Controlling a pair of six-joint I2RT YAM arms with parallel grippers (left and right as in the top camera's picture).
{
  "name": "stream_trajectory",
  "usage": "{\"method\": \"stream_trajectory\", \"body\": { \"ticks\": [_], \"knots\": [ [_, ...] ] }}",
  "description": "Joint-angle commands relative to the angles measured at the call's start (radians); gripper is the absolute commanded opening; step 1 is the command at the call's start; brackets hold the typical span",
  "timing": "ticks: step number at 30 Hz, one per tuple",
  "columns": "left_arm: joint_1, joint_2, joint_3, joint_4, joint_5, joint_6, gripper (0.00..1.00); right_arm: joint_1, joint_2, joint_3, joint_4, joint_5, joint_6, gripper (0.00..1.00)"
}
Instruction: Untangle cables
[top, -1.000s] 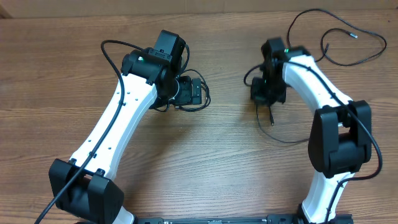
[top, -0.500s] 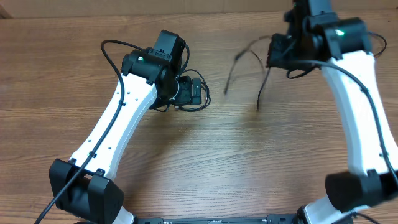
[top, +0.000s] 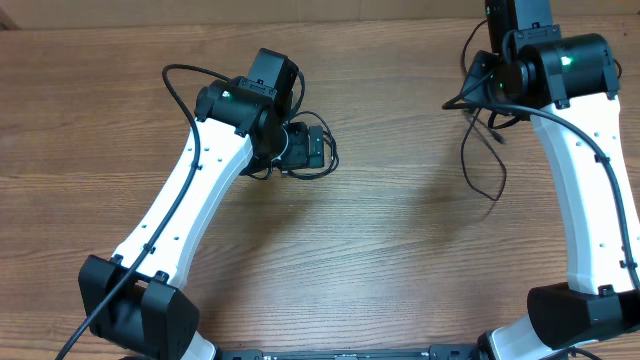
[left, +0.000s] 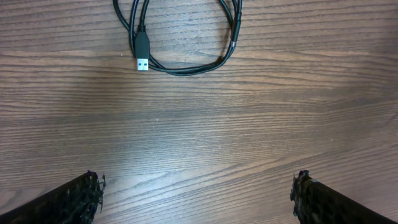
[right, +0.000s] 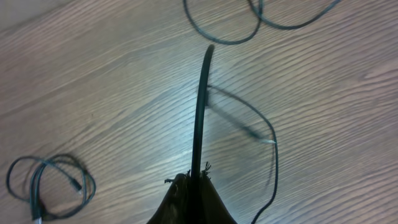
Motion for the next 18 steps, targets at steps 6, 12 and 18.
{"method": "stream_trajectory", "body": {
  "ticks": [6, 12, 18],
  "knots": [
    [-0.002, 0.008, 0.001, 0.005, 0.008, -0.014, 1.0, -0.005, -0.004, 0.013, 0.036, -0.453, -0.209, 0.04],
    [-0.002, 0.008, 0.001, -0.004, 0.008, -0.014, 1.0, -0.012, -0.002, 0.012, 0.042, -0.269, -0.168, 0.04],
    [-0.002, 0.008, 0.001, -0.005, 0.008, -0.013, 1.0, -0.045, -0.002, 0.012, -0.001, 0.067, 0.065, 0.04]
  ]
}}
